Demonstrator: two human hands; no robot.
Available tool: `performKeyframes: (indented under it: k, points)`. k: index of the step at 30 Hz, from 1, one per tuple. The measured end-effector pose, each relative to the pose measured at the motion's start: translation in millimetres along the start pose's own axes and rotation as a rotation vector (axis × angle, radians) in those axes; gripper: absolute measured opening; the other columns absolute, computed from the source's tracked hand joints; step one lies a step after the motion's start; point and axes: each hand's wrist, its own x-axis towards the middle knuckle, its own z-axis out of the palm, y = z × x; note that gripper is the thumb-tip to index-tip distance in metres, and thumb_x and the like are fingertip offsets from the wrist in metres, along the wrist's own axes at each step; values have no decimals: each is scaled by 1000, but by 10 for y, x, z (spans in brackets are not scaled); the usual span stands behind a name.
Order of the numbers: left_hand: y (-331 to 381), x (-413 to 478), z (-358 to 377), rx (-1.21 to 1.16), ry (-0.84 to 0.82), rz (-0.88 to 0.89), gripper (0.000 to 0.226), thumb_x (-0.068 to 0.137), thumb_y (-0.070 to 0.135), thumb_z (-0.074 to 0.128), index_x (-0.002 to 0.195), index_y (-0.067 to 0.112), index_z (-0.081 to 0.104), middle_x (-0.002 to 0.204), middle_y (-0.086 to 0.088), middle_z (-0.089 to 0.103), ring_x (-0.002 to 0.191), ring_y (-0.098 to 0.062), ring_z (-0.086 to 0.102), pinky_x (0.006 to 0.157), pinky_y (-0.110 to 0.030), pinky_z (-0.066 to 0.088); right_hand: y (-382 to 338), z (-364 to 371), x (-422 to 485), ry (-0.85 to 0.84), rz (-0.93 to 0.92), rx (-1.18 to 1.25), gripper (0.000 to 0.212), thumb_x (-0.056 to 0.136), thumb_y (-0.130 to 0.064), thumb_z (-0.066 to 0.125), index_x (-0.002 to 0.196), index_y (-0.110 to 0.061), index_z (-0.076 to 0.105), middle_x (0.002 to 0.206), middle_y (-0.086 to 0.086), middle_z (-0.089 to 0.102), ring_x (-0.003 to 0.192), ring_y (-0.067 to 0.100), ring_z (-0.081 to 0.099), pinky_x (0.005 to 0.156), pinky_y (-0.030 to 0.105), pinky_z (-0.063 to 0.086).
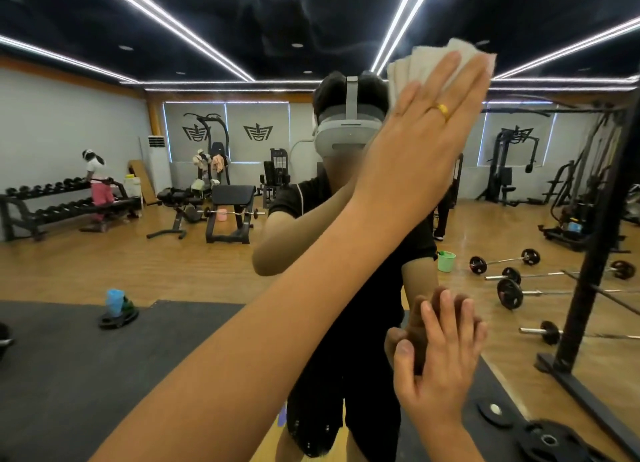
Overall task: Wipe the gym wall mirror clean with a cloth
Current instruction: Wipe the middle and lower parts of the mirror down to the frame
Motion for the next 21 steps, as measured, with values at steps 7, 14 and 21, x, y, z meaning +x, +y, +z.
performKeyframes:
  k: [7,14,21]
  points:
    - [-151,-1483,-119,-97,88,-311,67,99,-4,58,159,8,32,168,-7,30,159,-26,16,129,-43,12,56,22,-7,16,-34,2,55,94,-24,49,147,-7,45,172,-3,17,158,32,15,127,57,7]
    - [102,-2544,-35,-44,-47,-454,60,103,12,37,161,10,21,170,-5,18,160,-24,6,126,-52,20,54,12,-40,13,-21,10,55,93,-22,50,146,-7,46,171,-3,18,158,32,15,127,59,7]
    - [-32,-2499,-299,-272,-123,-405,58,106,15,44,161,9,28,170,-5,24,160,-24,13,128,-49,21,-26,-24,8,-14,30,33,55,91,-16,52,144,-2,47,161,20,35,157,38,15,125,63,6]
